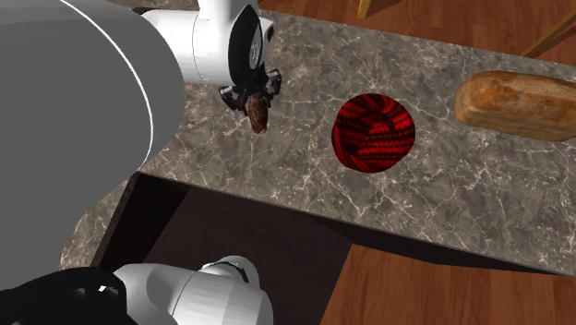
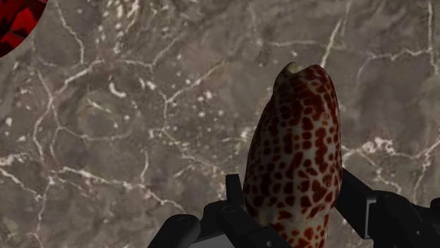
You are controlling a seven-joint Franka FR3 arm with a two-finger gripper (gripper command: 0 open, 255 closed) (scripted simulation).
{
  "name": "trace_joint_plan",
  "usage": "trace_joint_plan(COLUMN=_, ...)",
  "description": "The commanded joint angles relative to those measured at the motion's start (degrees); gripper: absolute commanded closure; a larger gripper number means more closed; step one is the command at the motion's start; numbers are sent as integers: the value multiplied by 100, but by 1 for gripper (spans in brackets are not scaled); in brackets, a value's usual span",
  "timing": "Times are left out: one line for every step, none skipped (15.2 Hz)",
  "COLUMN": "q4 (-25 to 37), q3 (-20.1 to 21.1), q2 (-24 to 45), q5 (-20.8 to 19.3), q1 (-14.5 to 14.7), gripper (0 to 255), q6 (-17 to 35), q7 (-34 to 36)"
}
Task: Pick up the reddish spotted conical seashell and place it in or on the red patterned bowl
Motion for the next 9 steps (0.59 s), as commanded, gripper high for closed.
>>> trace_joint_plan(q4=70, q3=5, q2=-108, q5=15, q1=9, gripper=255, q6=-179, q7=-4)
trace_joint_plan(q4=108, q3=4, q2=-154, q5=20, q1=10, gripper=255, q6=-265, q7=-11)
trace_joint_plan(q4=148, q3=3, q2=-199, q5=25, q1=11, gripper=255, q6=-349, q7=-17)
trace_joint_plan(q4=190, q3=2, q2=-243, q5=30, q1=12, gripper=255, q6=-434, q7=-23)
trace_joint_plan(q4=232, q3=1, q2=-285, q5=34, q1=14, gripper=255, q6=-518, q7=-29)
trace_joint_plan(q4=276, q3=1, q2=-326, q5=38, q1=15, gripper=255, q6=-602, q7=-35)
trace_joint_plan(q4=320, q3=0, q2=-365, q5=42, q1=16, gripper=255, q6=-686, q7=-40)
trace_joint_plan(q4=366, q3=-1, q2=-402, q5=46, q1=17, gripper=255, q6=-770, q7=-46)
trace_joint_plan(q4=414, q3=-2, q2=-438, q5=50, q1=17, gripper=255, q6=-853, q7=-51)
